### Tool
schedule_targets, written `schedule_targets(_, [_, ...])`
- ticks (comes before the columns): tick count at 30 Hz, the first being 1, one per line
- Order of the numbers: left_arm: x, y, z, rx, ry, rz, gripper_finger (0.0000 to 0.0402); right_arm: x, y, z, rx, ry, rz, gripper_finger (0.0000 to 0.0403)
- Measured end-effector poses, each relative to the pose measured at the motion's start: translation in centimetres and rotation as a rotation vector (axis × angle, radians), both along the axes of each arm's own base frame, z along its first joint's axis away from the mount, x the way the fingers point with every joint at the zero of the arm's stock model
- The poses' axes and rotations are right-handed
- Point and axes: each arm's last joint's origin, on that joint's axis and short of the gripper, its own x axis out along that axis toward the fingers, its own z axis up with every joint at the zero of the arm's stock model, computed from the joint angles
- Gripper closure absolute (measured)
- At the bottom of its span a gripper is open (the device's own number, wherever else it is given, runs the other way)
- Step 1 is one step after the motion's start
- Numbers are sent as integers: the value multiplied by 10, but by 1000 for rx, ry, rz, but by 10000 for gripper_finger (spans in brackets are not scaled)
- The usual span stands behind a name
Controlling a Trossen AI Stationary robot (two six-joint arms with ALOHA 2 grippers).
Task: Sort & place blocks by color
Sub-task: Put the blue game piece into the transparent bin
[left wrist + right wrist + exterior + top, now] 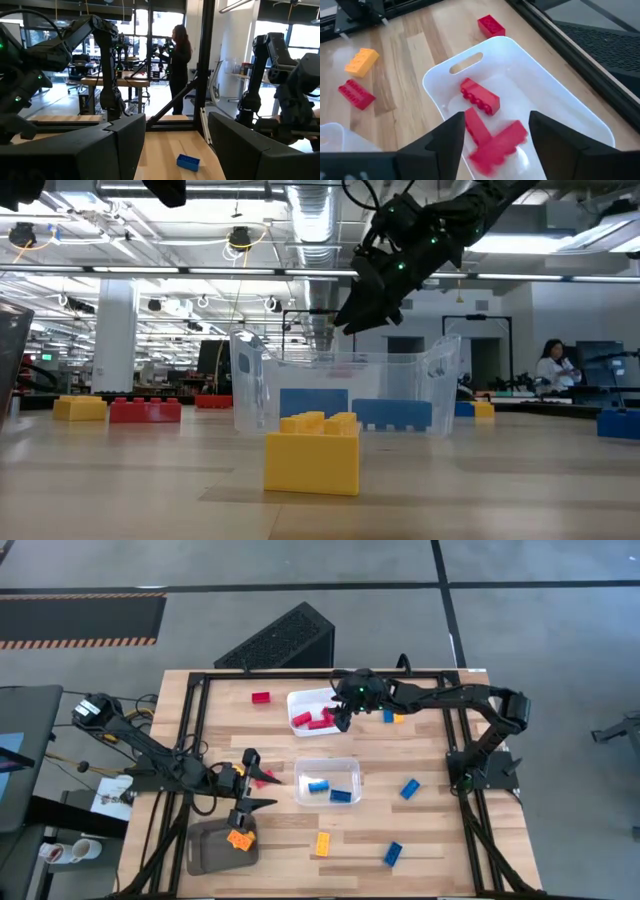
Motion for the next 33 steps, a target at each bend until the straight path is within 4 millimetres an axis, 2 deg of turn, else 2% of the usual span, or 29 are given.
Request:
schedule_targets(6, [0, -1, -1, 2, 13, -19, 197, -6, 5, 0, 39, 57, -6, 155])
schedule_targets(9, [0, -1, -3, 4, 25, -20, 197, -13, 18, 8, 52, 98, 18, 159])
schedule_targets(12, [0, -1, -3, 1, 30, -21, 197, -18, 39, 19, 57, 119, 72, 164])
schedule_targets(17, [0, -1, -3, -2, 31, -22, 196, -29, 88, 41, 46, 129, 204, 170])
schedule_targets(22, [0, -1, -3, -19, 30, -24, 196, -45, 130, 49, -42, 151, 165, 171])
schedule_targets(27, [0, -1, -2, -43, 27, -28, 196, -77, 158, 28, -42, 148, 96, 171])
schedule_targets(33, [0, -1, -2, -46, 27, -22, 196, -120, 177, -4, 51, 129, 22, 171])
